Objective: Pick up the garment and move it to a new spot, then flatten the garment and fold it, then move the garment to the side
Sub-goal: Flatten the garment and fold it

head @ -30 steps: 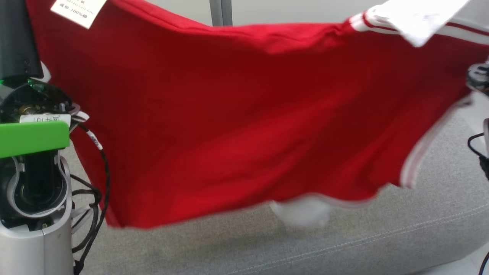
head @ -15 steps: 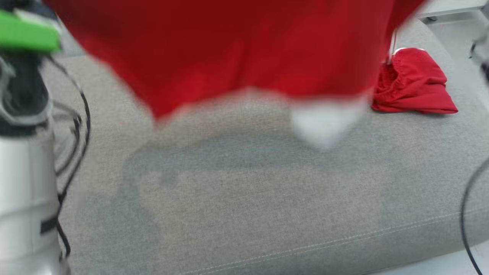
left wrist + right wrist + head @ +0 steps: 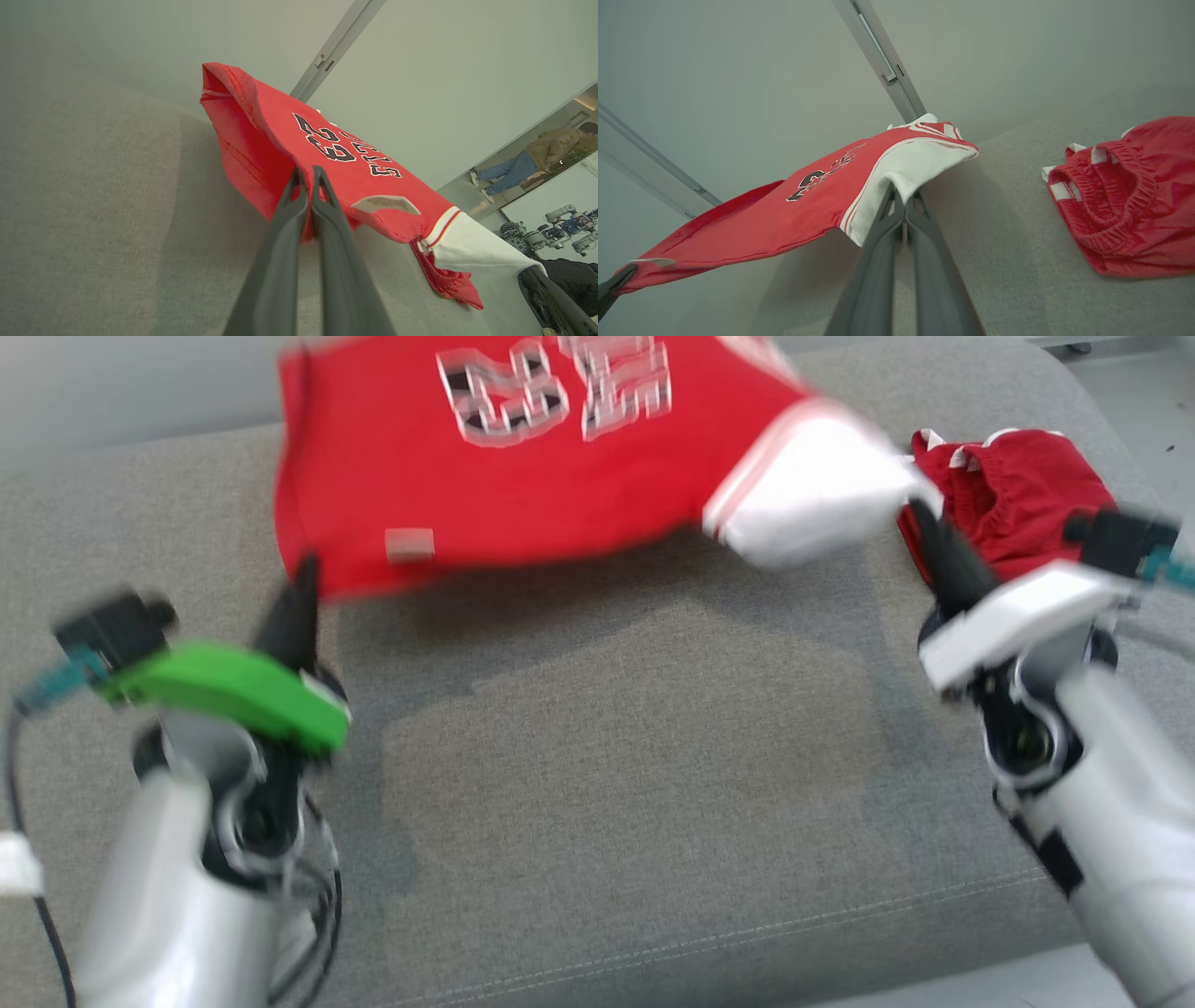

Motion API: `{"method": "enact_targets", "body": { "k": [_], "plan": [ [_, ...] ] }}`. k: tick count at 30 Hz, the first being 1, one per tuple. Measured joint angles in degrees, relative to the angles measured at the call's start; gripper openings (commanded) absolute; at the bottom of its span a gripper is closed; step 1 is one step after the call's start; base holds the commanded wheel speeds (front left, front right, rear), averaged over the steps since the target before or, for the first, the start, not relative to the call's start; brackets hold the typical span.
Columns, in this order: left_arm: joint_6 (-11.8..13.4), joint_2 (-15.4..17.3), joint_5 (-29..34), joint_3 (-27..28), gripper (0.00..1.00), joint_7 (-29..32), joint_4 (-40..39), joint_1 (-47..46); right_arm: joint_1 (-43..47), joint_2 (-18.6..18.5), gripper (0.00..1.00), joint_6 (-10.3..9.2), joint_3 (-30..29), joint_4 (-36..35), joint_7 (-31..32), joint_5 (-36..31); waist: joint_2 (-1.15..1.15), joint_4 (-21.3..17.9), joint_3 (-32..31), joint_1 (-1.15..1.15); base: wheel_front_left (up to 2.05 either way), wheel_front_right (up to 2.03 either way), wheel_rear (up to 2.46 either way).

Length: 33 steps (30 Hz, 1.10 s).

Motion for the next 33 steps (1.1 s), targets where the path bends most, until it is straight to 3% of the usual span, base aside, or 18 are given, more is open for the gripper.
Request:
{"method": "enact_targets", "body": {
  "k": [4,9,17,33],
  "plan": [
    [-1.5,-0.2,0.8,-2.2,0.0,-0.9,4.9,7.6,6.1,0.8,0.0,0.64,-0.8,3.5,-1.3,1.9,0.0,0.4,0.9,0.0,0.0,0.0,0.0],
    [-3.6,-0.1,1.2,-1.9,0.0,-4.1,8.6,10.7,6.7,3.8,0.0,2.85,0.4,3.4,-3.4,3.1,0.0,0.8,0.9,0.0,0.0,0.0,0.0],
    [-6.8,0.1,2.6,-1.5,0.0,-9.1,9.0,12.2,9.6,2.6,0.0,3.38,0.4,0.4,-5.9,3.1,0.0,0.2,-1.4,0.0,0.0,0.0,0.0],
    [-7.4,0.8,3.7,0.0,0.0,-15.1,10.7,21.5,22.8,1.6,0.0,3.38,2.2,-4.0,-6.7,3.9,0.0,-1.2,-7.1,0.0,0.0,0.0,0.0]
  ]
}}
